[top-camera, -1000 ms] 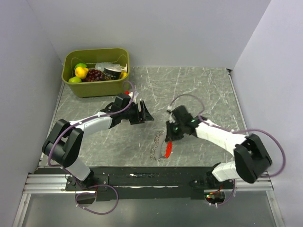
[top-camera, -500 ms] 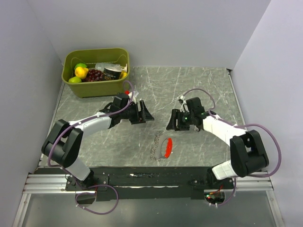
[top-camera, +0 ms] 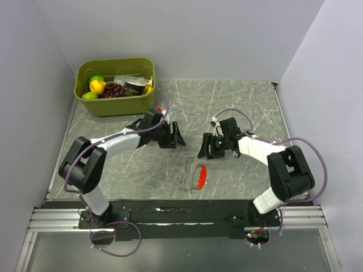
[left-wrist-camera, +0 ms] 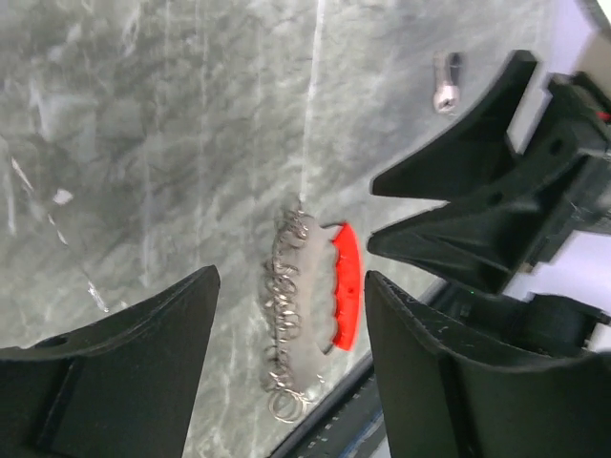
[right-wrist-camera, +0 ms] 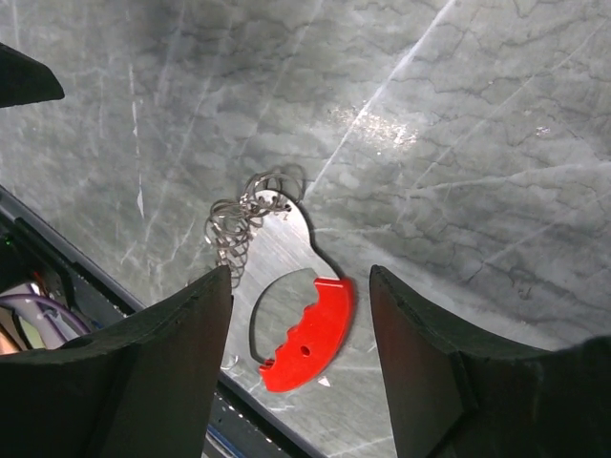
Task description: Put the keys on the keyring
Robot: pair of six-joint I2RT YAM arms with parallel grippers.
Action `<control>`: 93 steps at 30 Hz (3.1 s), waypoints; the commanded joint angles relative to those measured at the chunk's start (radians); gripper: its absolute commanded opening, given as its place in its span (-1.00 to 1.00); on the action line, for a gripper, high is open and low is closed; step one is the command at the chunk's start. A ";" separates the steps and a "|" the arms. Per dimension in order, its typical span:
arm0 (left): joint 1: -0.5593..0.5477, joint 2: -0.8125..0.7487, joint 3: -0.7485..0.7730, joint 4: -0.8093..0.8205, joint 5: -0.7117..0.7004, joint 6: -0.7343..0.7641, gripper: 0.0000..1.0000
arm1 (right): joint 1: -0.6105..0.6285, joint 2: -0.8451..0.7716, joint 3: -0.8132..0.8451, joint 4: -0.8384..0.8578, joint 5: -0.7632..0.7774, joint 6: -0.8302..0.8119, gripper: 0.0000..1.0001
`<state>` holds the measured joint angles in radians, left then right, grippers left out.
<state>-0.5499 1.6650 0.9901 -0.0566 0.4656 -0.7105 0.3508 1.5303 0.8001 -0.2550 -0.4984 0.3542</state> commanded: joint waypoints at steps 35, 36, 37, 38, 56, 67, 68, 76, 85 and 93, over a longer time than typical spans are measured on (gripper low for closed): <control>-0.239 0.315 0.328 -0.256 -0.239 0.080 -0.67 | -0.093 -0.071 -0.042 -0.001 0.024 0.032 0.28; -0.239 0.306 0.317 -0.249 -0.234 0.083 -0.74 | -0.093 -0.073 -0.044 -0.001 0.021 0.031 0.28; -0.239 0.302 0.309 -0.235 -0.226 0.086 -0.81 | -0.093 -0.073 -0.045 0.006 0.015 0.028 0.28; -0.239 0.297 0.303 -0.220 -0.222 0.097 -0.96 | -0.092 -0.073 -0.048 0.013 0.003 0.022 0.29; -0.239 0.161 0.159 -0.066 -0.113 0.180 -0.98 | -0.092 -0.085 -0.062 0.189 -0.265 -0.032 0.29; -0.237 0.029 0.071 0.049 -0.055 0.210 -0.98 | -0.082 -0.081 -0.101 0.290 -0.388 -0.035 0.28; -0.237 0.018 0.065 0.050 -0.053 0.213 -0.98 | -0.081 -0.079 -0.104 0.298 -0.399 -0.035 0.26; -0.237 0.001 0.081 0.049 -0.035 0.218 -0.98 | -0.062 -0.064 -0.125 0.356 -0.436 -0.006 -0.02; -0.239 -0.011 0.084 0.049 -0.038 0.213 -0.98 | -0.056 -0.067 -0.150 0.379 -0.448 -0.001 -0.50; -0.237 -0.010 0.070 0.077 -0.057 0.192 -0.98 | -0.055 -0.107 -0.165 0.385 -0.466 -0.032 -1.00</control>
<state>-0.7826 1.7061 1.0584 -0.0513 0.4034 -0.5098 0.2863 1.4822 0.6422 0.0921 -0.9329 0.3504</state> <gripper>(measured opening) 0.031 0.009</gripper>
